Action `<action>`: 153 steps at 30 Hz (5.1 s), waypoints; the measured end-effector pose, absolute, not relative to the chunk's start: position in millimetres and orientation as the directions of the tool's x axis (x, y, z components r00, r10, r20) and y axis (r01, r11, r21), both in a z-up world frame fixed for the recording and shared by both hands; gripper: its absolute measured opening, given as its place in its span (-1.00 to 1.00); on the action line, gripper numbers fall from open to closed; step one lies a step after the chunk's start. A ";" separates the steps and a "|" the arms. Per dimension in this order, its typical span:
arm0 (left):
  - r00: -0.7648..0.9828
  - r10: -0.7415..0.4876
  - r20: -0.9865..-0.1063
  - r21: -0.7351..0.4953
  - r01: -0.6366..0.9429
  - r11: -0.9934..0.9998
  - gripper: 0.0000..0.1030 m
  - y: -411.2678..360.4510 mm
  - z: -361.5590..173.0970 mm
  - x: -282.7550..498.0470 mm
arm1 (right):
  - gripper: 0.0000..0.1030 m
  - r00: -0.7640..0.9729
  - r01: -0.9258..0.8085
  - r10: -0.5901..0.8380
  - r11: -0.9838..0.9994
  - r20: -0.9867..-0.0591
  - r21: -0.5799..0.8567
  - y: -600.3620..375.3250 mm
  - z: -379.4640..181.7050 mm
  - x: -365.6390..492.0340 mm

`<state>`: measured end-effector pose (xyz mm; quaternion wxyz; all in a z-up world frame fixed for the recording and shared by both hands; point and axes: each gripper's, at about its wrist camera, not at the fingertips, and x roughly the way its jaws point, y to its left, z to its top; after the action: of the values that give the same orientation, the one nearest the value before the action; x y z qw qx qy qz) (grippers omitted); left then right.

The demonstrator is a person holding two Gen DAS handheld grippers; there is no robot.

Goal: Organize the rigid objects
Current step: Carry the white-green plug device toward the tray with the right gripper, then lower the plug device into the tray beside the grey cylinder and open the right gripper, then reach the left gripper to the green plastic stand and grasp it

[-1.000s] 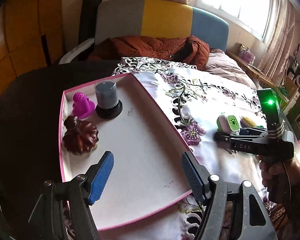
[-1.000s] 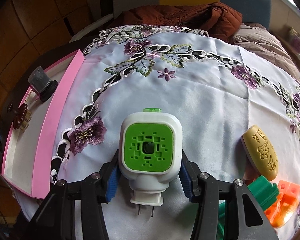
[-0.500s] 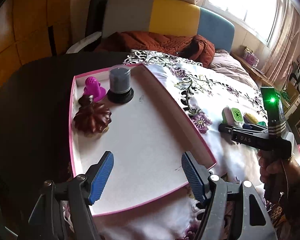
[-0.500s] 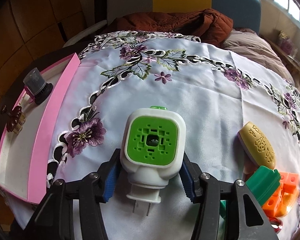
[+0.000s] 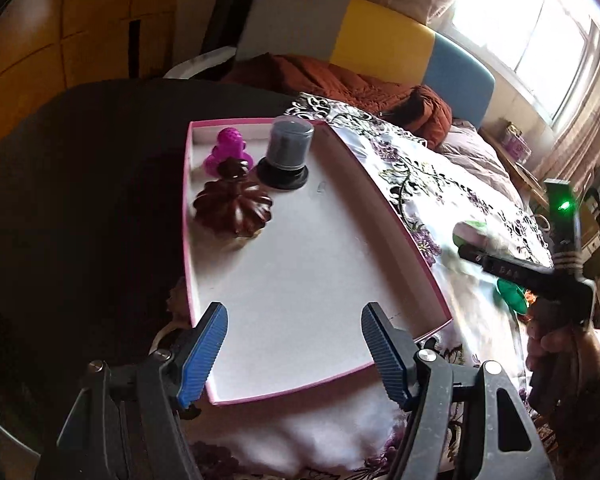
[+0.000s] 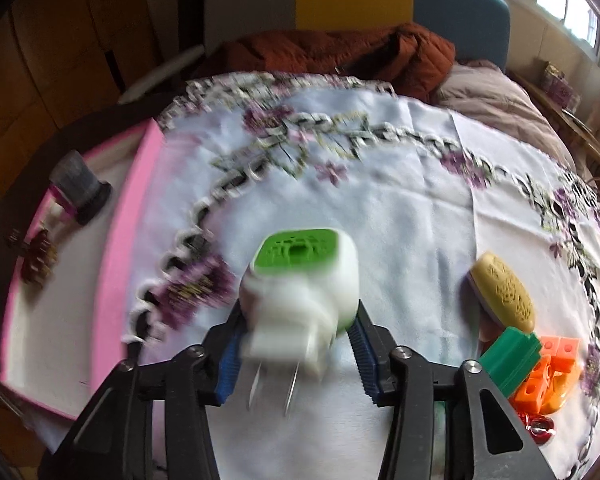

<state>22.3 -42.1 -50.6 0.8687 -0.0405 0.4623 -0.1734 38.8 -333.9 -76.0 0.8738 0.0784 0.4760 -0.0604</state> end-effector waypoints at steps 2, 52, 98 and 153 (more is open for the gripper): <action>0.511 -0.331 -0.793 -0.229 0.254 0.940 0.36 -40.7 -50.9 22.7 | -0.50 0.565 0.152 0.003 0.983 -0.825 0.107 -324.7 -62.5 40.8; 0.529 -0.322 -0.785 -0.229 0.236 0.944 0.36 -27.2 -48.1 20.7 | 0.27 0.542 -0.305 0.277 0.945 -0.793 0.121 -187.3 -35.4 88.0; 0.538 -0.299 -0.788 -0.189 0.251 0.949 0.36 -33.2 -46.1 17.2 | 0.74 0.680 -0.099 0.161 0.987 -0.715 0.128 -227.3 -22.0 51.6; 0.166 -0.507 -0.846 -0.116 0.870 0.478 0.25 -404.0 -70.5 12.3 | 0.89 0.665 0.685 -0.264 0.589 -0.698 0.430 -564.6 -29.0 -80.8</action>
<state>12.3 -404.0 -70.5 0.7356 0.2043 0.4452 -0.4680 -80.8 -564.6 -28.9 0.8406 0.3550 0.2961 -0.2823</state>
